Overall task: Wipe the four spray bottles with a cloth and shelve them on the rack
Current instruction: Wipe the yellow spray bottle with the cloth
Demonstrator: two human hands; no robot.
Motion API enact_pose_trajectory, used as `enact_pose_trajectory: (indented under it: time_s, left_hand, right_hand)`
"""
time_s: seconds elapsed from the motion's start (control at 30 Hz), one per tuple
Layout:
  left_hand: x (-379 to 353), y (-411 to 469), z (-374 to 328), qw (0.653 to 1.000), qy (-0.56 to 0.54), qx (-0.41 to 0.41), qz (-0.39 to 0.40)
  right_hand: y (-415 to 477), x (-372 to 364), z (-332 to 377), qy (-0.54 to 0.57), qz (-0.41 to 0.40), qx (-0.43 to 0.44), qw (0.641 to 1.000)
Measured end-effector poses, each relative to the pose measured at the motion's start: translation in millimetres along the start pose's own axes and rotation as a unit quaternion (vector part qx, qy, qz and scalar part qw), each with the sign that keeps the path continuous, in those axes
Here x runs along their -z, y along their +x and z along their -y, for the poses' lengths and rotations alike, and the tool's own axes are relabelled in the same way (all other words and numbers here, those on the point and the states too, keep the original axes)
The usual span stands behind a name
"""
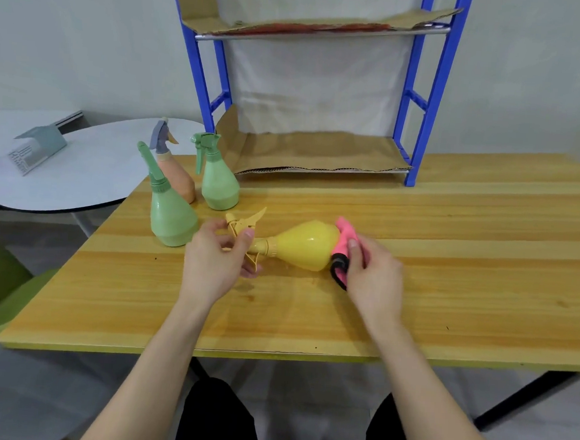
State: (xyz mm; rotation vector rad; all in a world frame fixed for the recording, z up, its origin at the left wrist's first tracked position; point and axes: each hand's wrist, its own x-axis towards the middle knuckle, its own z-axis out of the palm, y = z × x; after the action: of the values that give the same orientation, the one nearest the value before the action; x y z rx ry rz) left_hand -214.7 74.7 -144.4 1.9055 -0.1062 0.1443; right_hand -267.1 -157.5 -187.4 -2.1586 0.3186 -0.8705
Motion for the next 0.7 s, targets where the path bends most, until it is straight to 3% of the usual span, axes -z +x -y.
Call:
enact_pose_trajectory:
  time_s: [0.07, 0.17, 0.23, 0.33, 0.37, 0.43, 0.53, 0.6, 0.7]
  left_hand:
    - [-1.2, -0.4, -7.1, 1.0, -0.011, -0.01, -0.016]
    - [-6.6, 3.7, -13.7, 0.999, 0.001, -0.046, 0.027]
    - [-3.1, 7.9, -11.5, 0.995, 0.005, -0.057, 0.082]
    - [12.3, 5.3, -4.3, 0.975, 0.037, -0.114, 0.187]
    - [15.8, 2.8, -1.3, 0.961, 0.105, -0.178, 0.184]
    - [17.0, 1.4, 3.7, 0.905, 0.266, -0.322, 0.082]
    - [11.3, 7.1, 2.2, 0.829, 0.352, -0.432, -0.049]
    - [8.3, 12.8, 5.2, 0.804, 0.361, -0.468, -0.065]
    - [6.6, 15.0, 16.1, 0.803, 0.355, -0.478, -0.01]
  right_hand:
    - [4.7, 5.4, 1.5, -0.015, -0.013, -0.009, 1.0]
    - [11.8, 0.5, 19.2, 0.024, 0.03, 0.1, 0.994]
    - [16.0, -7.2, 22.6, 0.017, 0.088, 0.135, 0.987]
    - [25.2, -8.5, 17.1, 0.039, 0.102, 0.102, 0.989]
    - [27.9, -8.0, 15.7, 0.049, 0.104, 0.093, 0.989]
    - [30.3, -9.9, 14.9, 0.063, 0.104, 0.083, 0.989]
    - [30.6, -16.1, 14.0, 0.074, 0.092, 0.066, 0.991]
    - [29.7, -17.7, 12.1, 0.076, 0.068, 0.044, 0.994]
    - [29.8, -16.3, 8.0, 0.098, 0.036, -0.007, 0.995]
